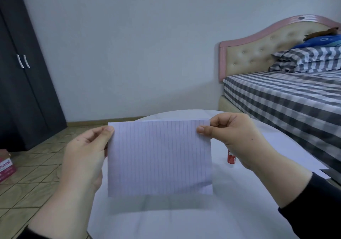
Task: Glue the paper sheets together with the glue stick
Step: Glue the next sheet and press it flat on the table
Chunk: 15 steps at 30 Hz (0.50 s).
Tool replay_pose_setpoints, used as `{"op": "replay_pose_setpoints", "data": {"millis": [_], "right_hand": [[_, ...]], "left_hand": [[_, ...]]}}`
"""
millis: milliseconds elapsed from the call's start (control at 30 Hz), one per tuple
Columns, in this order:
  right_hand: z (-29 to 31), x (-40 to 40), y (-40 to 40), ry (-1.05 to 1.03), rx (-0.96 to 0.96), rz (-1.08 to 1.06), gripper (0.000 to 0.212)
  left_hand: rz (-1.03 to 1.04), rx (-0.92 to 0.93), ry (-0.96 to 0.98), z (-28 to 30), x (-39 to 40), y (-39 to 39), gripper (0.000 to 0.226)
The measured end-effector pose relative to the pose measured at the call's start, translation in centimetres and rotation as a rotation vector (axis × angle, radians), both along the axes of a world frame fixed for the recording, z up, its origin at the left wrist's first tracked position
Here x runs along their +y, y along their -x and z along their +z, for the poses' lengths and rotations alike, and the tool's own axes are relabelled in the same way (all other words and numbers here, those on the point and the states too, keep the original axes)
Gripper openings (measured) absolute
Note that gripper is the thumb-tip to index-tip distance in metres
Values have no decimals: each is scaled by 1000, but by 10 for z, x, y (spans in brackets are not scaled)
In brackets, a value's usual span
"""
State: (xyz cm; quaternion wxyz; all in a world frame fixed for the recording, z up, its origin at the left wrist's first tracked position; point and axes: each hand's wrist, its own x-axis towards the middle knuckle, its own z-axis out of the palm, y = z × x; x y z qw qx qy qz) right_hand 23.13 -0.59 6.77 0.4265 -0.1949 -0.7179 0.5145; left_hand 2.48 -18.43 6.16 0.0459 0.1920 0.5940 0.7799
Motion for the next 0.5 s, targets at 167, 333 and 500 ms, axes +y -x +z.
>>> {"op": "replay_pose_setpoints", "data": {"millis": [167, 333, 500], "right_hand": [[-5, 6, 0, 2, -53, -21, 36], [-3, 12, -7, -25, -158, -78, 45], [2, 11, -13, -66, -123, -106, 33]], "left_hand": [[-120, -70, 43, -13, 10, -4, 7], [-104, 17, 87, -15, 12, -5, 3], [-100, 69, 130, -13, 10, -4, 6]]}}
